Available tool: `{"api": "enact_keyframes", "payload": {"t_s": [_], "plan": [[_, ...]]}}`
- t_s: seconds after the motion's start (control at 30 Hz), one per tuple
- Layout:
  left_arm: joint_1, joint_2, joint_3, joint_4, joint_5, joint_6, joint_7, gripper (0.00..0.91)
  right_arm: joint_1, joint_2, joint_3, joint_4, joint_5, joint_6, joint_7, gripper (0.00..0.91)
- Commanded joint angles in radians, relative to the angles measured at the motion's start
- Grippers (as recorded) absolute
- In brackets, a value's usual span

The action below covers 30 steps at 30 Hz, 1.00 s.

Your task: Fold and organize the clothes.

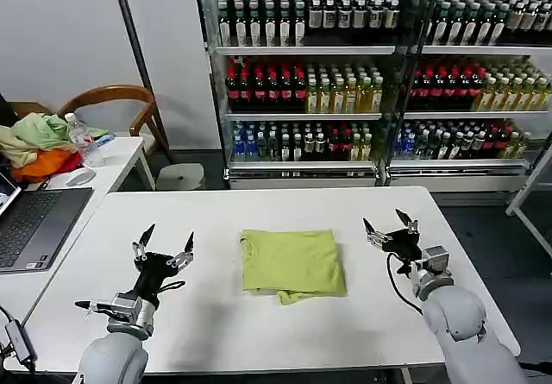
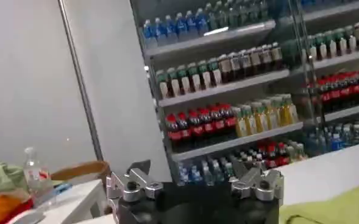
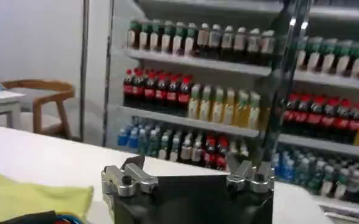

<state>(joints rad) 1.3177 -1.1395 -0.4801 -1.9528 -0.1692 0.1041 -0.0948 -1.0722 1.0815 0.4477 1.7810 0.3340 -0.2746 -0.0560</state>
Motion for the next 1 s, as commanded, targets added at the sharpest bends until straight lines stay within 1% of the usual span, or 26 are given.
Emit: {"api": "enact_keyframes", "payload": {"t_s": [0.03, 0.23, 0.27, 0.33, 0.43, 0.73, 0.8, 0.87, 1.0], "plan": [[-0.007, -0.01, -0.006, 0.024, 0.035, -0.087, 0.036, 0.907, -0.059, 0.008, 0.025, 0.024, -0.083, 0.084, 0.055, 0.907], [-0.016, -0.026, -0.022, 0.031, 0.034, -0.092, 0.051, 0.907, -0.059, 0.01, 0.023, 0.02, -0.084, 0.096, 0.043, 0.907], [-0.019, -0.028, -0.022, 0.033, 0.034, -0.095, 0.049, 0.907, -0.058, 0.01, 0.025, 0.02, -0.094, 0.116, 0.025, 0.907], [-0.025, -0.034, -0.022, 0.035, 0.035, -0.095, 0.046, 0.907, -0.059, 0.013, 0.025, 0.022, -0.115, 0.142, 0.022, 0.907], [-0.032, -0.043, -0.019, 0.039, 0.041, -0.095, 0.043, 0.907, -0.06, 0.015, 0.026, 0.028, -0.134, 0.16, 0.035, 0.907], [-0.039, -0.048, -0.003, 0.037, 0.075, -0.088, 0.039, 0.907, -0.079, 0.028, 0.05, 0.019, -0.196, 0.205, 0.035, 0.907], [-0.043, -0.047, 0.0, 0.035, 0.086, -0.087, 0.035, 0.907, -0.088, 0.028, 0.062, 0.02, -0.202, 0.21, 0.037, 0.907], [-0.05, -0.05, 0.01, 0.04, 0.135, -0.088, 0.002, 0.907, -0.094, 0.026, 0.073, 0.021, -0.194, 0.207, 0.038, 0.907], [-0.037, -0.056, 0.008, 0.043, 0.166, -0.091, -0.015, 0.907, -0.095, 0.023, 0.069, 0.021, -0.169, 0.183, 0.05, 0.907]]}}
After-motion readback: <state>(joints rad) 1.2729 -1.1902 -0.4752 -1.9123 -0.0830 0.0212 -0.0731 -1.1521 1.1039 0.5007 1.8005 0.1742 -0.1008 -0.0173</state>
